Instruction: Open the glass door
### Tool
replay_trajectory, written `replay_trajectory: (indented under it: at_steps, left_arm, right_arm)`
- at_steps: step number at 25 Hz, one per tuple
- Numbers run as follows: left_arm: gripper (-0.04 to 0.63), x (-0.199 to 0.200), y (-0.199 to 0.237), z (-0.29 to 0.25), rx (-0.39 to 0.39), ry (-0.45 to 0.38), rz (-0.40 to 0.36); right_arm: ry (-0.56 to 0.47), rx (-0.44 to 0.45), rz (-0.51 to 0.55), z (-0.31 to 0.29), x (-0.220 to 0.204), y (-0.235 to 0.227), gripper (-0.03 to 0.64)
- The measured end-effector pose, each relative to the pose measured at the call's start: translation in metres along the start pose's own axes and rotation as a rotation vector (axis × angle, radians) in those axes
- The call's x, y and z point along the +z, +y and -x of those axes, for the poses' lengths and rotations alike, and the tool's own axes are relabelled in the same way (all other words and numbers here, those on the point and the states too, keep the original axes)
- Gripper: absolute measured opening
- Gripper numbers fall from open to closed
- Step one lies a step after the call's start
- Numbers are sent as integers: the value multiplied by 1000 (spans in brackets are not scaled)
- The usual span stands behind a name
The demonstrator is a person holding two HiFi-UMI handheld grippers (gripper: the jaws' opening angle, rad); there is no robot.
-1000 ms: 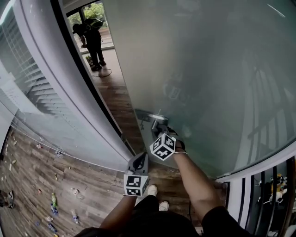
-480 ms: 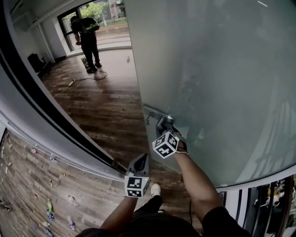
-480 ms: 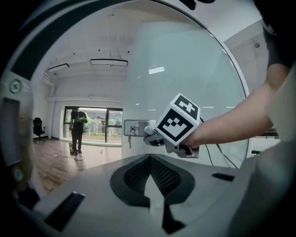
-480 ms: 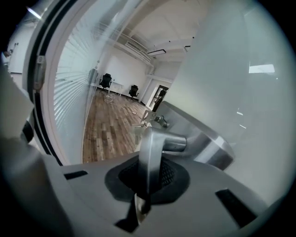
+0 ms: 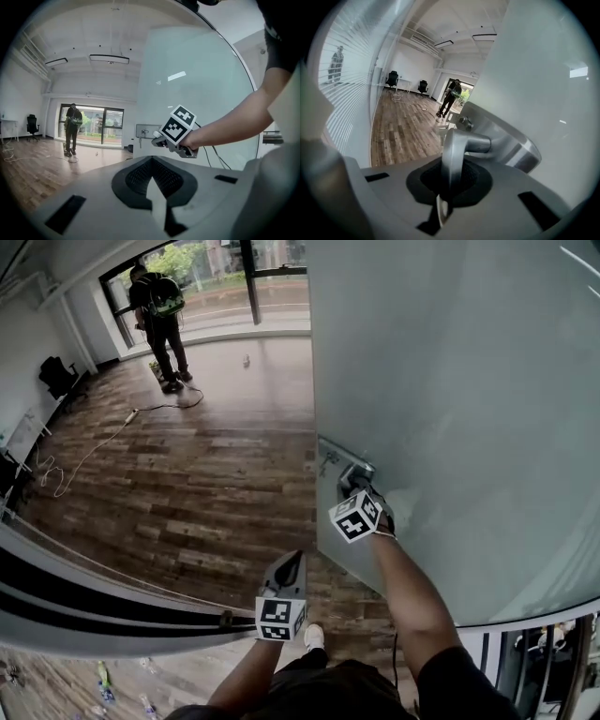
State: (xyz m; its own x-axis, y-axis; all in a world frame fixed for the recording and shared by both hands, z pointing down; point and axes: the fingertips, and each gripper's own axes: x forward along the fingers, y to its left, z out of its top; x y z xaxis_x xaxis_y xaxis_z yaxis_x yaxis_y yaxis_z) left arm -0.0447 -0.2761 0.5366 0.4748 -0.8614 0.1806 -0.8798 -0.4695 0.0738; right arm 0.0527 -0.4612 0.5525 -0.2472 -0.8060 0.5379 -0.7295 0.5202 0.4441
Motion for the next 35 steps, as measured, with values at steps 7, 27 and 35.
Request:
replay_trajectory:
  at_steps: [7, 27, 35]
  left_arm:
    - [3, 13, 8, -28, 4, -2, 5]
    - [3, 30, -10, -216, 78, 22, 42]
    - [3, 29, -20, -256, 100, 45, 44]
  right_arm:
    - [39, -24, -68, -30, -14, -72, 15]
    - [33, -17, -304, -124, -105, -290, 14]
    - [35, -20, -410, -133, -148, -373, 14]
